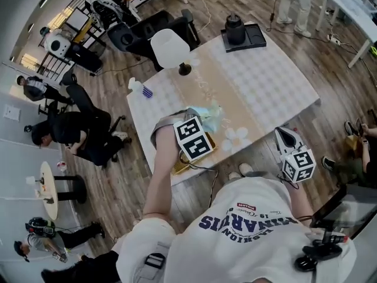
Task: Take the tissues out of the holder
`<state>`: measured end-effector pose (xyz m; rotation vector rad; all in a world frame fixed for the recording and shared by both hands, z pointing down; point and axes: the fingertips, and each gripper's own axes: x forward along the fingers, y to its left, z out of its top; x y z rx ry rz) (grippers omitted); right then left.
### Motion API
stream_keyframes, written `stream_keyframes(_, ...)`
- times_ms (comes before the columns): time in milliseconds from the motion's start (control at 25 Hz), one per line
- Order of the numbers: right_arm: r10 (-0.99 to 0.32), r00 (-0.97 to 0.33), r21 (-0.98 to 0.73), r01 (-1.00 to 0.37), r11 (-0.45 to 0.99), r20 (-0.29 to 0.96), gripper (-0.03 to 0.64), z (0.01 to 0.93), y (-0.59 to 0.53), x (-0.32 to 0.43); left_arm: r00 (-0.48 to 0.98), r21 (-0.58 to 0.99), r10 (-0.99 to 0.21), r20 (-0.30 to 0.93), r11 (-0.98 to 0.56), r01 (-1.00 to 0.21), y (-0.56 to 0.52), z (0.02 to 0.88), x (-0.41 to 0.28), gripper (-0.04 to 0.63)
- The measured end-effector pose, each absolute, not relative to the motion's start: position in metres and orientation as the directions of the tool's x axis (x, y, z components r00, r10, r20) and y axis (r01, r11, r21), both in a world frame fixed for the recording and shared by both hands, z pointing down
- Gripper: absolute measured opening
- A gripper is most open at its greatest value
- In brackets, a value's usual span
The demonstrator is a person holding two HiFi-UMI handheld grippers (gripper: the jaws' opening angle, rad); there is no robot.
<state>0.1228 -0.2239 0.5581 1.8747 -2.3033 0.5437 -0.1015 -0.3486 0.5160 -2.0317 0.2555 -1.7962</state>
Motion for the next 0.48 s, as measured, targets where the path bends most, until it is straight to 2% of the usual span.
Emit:
stream_keyframes(240, -0.946, -0.046, -0.189, -0.982, -0.016, 0.321, 0.008, 0.546, -0.166, 0.185, 0.228, -0.419, -0.367, 0.902, -0.873, 0.251, -0.329, 0.506, -0.028, 0.005)
stream_keyframes(480, -0.945, 0.020, -0.204, -0.975, -0.092, 0.327, 0.008, 0.551, -0.137, 0.213, 0.253, -0.421, -0.356, 0.900, -0.860, 0.289, -0.319, 0.509, 0.008, 0.005)
